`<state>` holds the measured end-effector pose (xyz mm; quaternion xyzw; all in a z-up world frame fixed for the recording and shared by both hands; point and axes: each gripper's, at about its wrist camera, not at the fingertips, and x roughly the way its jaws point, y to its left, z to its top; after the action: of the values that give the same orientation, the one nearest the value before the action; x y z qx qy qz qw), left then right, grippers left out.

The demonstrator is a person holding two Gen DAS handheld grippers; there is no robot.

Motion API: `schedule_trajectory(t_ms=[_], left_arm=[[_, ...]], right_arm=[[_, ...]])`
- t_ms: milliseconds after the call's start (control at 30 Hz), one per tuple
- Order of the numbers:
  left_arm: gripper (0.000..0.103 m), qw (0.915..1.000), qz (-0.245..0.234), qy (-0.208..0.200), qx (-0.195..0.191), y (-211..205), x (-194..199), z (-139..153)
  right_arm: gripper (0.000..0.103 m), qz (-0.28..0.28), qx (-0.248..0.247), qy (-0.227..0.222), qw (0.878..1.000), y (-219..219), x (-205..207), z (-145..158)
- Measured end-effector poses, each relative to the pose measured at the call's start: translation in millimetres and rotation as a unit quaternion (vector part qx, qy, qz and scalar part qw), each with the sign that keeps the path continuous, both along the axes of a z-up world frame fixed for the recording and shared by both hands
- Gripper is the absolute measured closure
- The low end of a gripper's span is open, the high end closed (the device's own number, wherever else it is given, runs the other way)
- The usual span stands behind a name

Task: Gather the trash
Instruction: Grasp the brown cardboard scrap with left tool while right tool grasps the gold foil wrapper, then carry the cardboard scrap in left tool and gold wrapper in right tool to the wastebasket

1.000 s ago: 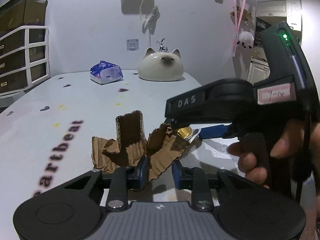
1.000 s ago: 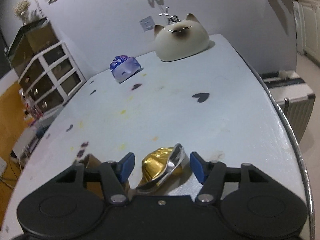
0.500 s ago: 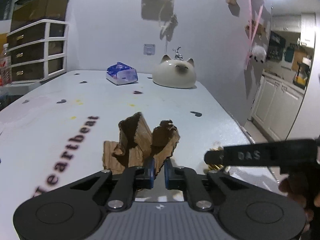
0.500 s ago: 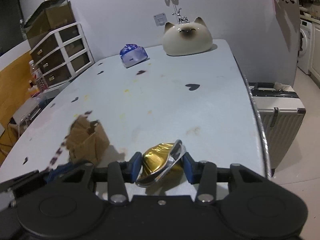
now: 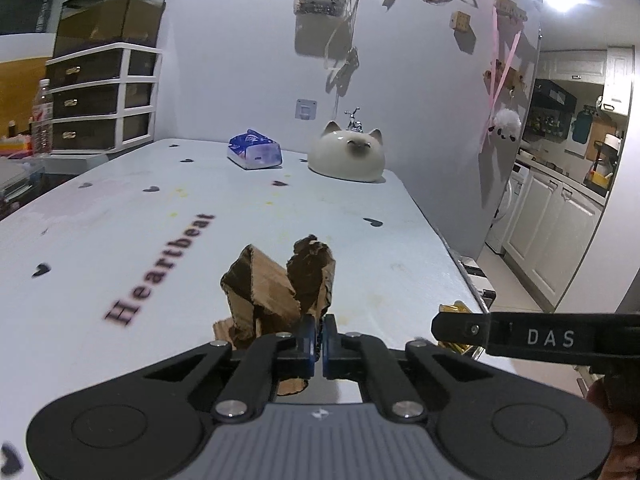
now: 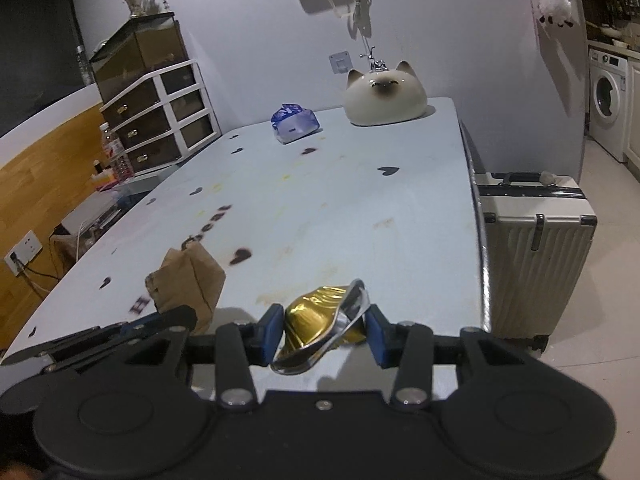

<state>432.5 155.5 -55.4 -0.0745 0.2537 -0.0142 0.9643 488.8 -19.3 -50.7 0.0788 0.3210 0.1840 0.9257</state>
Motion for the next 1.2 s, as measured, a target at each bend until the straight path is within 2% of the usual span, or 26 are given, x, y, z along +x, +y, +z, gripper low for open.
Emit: schedule_trajectory(t_ms=[200, 533, 867, 1200], left_arm=[[0.101, 0.9999, 0.010, 0.001, -0.003, -12.0, -40.6, 9.4], [0.101, 0.9996, 0.013, -0.008, 0.025, -32.7, -99.5, 37.4], [0.101, 0.9986, -0.005, -0.033, 0.040, -70.4, -157.2, 55.5], [0.101, 0.9974, -0.030, -0.050, 0.044, -118.2, -194.8, 59.6]], right_arm=[[0.058, 0.007, -0.011, -0.022, 1.000, -14.4, -43.3, 9.6], [0.058, -0.008, -0.041, -0.071, 0.997, -50.3, -114.7, 23.7], [0.058, -0.028, -0.054, -0.105, 0.993, -86.3, -175.7, 38.8], [0.058, -0.058, -0.059, -0.122, 0.989, -137.1, -223.2, 42.6]])
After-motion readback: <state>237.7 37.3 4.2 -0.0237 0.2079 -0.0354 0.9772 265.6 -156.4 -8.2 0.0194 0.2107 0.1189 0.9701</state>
